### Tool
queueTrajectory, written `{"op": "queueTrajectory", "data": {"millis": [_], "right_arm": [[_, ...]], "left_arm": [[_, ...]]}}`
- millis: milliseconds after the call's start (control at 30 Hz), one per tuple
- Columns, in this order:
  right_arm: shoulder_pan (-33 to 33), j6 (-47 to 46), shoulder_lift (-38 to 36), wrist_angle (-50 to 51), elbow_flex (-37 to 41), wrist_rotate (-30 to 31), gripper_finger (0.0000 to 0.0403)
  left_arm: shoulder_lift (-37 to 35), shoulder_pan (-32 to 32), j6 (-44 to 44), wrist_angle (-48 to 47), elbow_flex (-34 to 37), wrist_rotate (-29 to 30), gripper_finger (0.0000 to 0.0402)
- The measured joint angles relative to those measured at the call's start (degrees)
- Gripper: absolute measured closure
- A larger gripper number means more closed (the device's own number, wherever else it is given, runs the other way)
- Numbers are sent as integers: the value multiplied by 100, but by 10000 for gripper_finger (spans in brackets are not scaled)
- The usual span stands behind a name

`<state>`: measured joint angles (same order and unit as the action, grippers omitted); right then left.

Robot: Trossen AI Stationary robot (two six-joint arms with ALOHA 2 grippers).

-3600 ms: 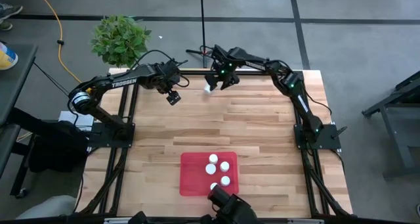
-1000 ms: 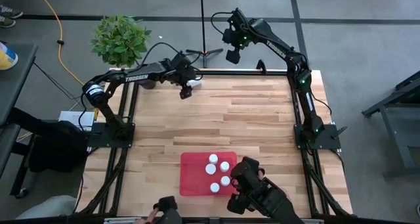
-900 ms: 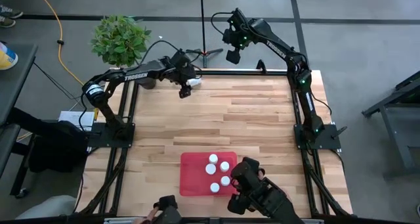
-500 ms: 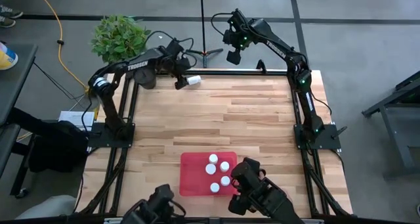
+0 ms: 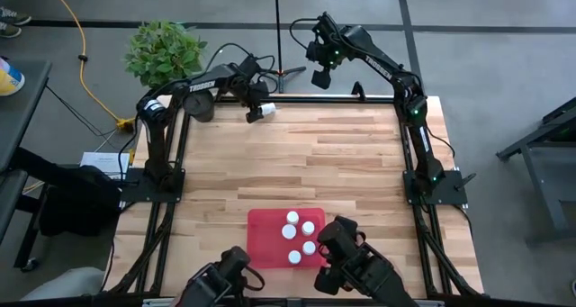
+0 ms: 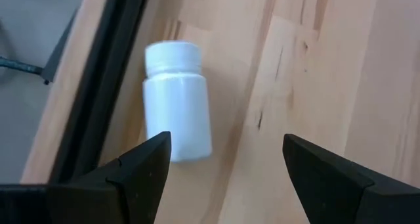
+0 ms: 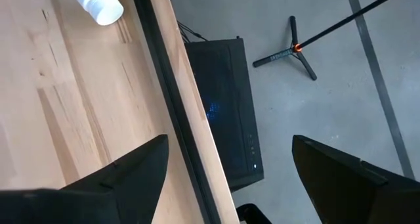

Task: Pick and place pill bottles into a basket
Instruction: Put the white medicine bottle into the red bin

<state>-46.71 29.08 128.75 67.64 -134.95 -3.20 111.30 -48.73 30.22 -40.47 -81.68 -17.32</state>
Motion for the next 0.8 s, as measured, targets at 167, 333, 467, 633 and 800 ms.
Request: {"op": "queueTrajectory", "data": {"millis": [167,333,467,633,800], "right_arm": [[-21,13,0,1,2,2,89],[-21,13,0,25,2,2,89],[-21,15,0,26,2,-1,89],[-21,9,0,28,2,-1,89],[-21,6,0,28,2,-1,89]], "left_arm": [[29,0,55,56,-92,29,76],[68,0,59,90,-100,36,76],[199,0,70,90,-95,79,76],[341,2,85,186,-97,132,76],[417,3,73,359,-97,63,76]]}}
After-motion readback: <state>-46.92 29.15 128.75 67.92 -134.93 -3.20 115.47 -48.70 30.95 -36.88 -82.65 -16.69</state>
